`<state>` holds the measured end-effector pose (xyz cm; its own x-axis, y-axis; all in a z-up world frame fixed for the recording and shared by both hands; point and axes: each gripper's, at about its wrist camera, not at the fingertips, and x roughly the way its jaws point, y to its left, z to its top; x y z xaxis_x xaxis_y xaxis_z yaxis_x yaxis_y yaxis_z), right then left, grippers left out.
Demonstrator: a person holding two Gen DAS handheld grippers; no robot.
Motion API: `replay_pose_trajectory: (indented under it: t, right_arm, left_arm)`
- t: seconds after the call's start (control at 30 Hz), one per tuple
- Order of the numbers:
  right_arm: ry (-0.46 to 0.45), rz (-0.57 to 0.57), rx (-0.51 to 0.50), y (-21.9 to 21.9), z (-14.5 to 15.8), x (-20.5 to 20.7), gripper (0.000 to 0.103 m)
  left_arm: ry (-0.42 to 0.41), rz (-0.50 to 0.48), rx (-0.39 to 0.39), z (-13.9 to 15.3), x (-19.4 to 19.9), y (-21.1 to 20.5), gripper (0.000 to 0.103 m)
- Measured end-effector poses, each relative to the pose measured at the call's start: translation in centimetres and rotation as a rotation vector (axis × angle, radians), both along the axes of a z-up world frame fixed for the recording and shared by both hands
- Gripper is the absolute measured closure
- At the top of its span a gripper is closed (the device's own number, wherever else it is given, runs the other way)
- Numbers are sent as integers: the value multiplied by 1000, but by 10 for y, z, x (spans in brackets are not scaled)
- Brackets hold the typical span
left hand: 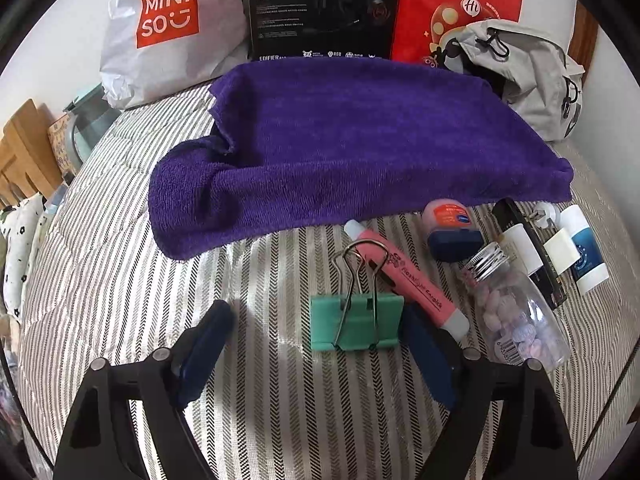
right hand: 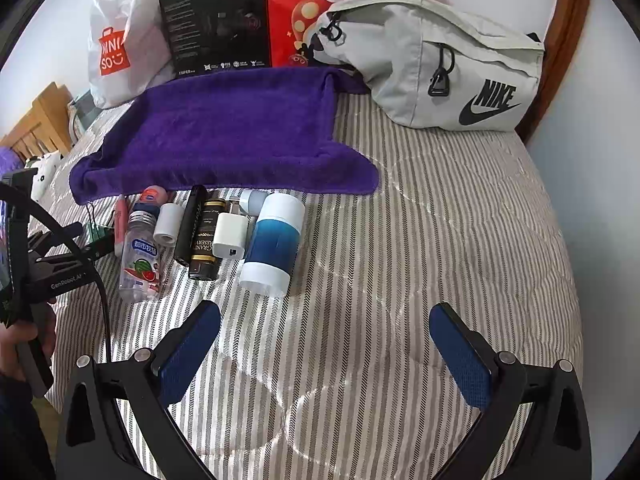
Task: Organize rigid objects
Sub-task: 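Grasp the green binder clip with the left tool while the right tool grasps the blue-white cylinder container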
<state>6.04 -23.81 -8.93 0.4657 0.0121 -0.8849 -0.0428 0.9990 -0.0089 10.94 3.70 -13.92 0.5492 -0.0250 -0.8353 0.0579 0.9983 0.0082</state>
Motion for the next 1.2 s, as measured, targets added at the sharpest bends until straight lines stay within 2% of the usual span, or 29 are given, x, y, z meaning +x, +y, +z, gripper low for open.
replay_pose_trajectory:
  t: [0.1,0.13,0.2,0.23,0.43,0.6,0.7,0.77,1.07,1.2]
  right_arm:
    - [13,-4,11,0,-5,6,1]
    - [17,-5,15,0,-6,8,1]
    - [16,-9,24,0,-8,11,1]
    - [13,-13,28,0,-9,12,1]
    - [22,-30,85,-1,-18,33,1]
    - [32,-12,97,6,-32,52,9]
    - [47,-19,114,8,-42,64,19]
    - [32,-32,126,6,-44,68,20]
    - [62,-6,91,9,-58,78,21]
    - [30,10,51,15,-62,72,23]
  left_arm:
    - [-21,7,-1,1,-1,0,37]
    - [-31,2,-2,2,-1,0,47]
    - [-43,-3,-4,3,-3,-1,61]
    - [-45,-7,-5,3,-4,-2,64]
    - [-55,-7,-10,3,-4,-1,64]
    - [-54,-6,-10,3,-5,-2,64]
    - [-51,-6,-11,3,-5,-2,64]
    - [-49,-8,-12,3,-5,-2,64]
    - [-47,-7,-4,3,-4,-2,63]
    - [-47,-14,-4,3,-4,-1,63]
